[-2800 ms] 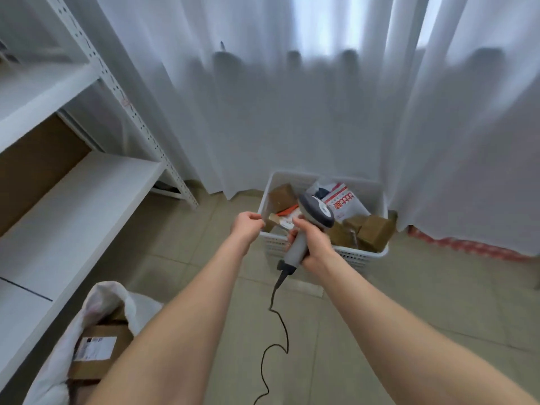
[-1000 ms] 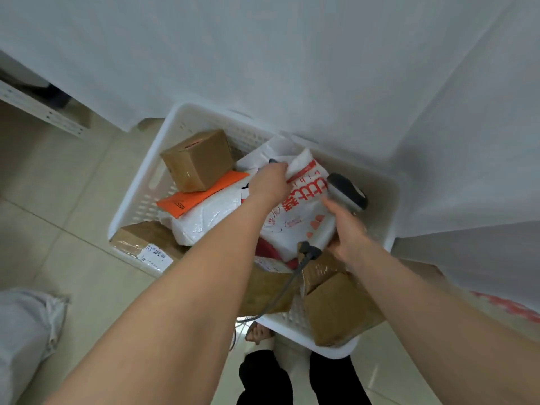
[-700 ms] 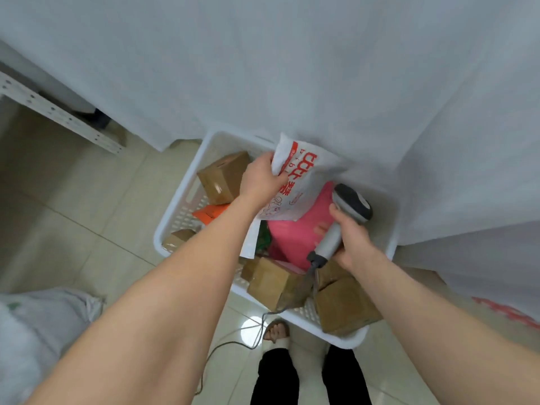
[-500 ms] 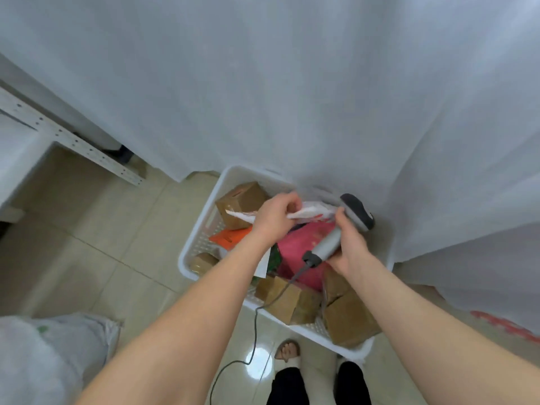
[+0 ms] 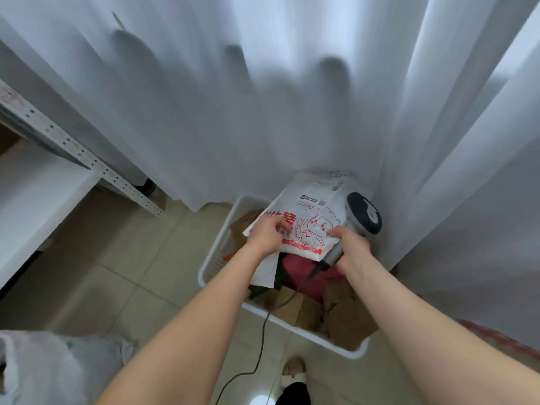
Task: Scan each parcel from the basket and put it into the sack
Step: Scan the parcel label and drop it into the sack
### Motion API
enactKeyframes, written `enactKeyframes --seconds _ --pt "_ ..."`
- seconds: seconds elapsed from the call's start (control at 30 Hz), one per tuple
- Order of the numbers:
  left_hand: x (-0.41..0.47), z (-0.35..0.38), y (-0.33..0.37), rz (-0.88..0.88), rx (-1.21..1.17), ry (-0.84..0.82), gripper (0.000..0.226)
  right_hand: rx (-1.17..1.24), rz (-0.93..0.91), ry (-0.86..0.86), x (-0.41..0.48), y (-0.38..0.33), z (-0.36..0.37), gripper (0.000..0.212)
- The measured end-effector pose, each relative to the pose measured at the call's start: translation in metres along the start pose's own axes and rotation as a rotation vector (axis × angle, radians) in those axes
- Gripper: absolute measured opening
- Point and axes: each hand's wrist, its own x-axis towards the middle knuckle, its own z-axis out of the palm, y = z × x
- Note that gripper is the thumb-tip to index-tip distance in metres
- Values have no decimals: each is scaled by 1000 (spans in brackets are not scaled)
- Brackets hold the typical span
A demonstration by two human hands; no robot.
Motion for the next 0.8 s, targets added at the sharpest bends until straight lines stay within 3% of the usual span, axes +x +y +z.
enactKeyframes --seconds 0.07,0.1,0.2,0.33,0.4,0.47,0.53,0.8 --pt "-12 -14 -2 -176 -107 159 28 -1 -14 -72 -15 1 -12 41" --pt "-22 -22 -2 -242 -168 168 41 9 -21 -113 -23 1 -19 44" --pt "-55 -43 10 -347 -397 72 91 20 -28 -202 -49 -1 -41 54" --pt "-91 -61 26 -355 -456 -25 132 -4 -89 -251 -87 -7 -61 55" --pt "-102 -74 30 -367 -547 -3 119 -56 -142 -244 -110 -13 -67 49" --pt "-123 -88 44 -351 -681 -8 75 -114 -208 -217 -134 -20 -71 34" --pt "-137 -101 55 -322 -737 -22 49 -140 -258 -215 -154 -25 -71 28" --pt "-148 -155 70 -167 -697 -31 39 -64 -388 -185 -199 -48 -47 30"
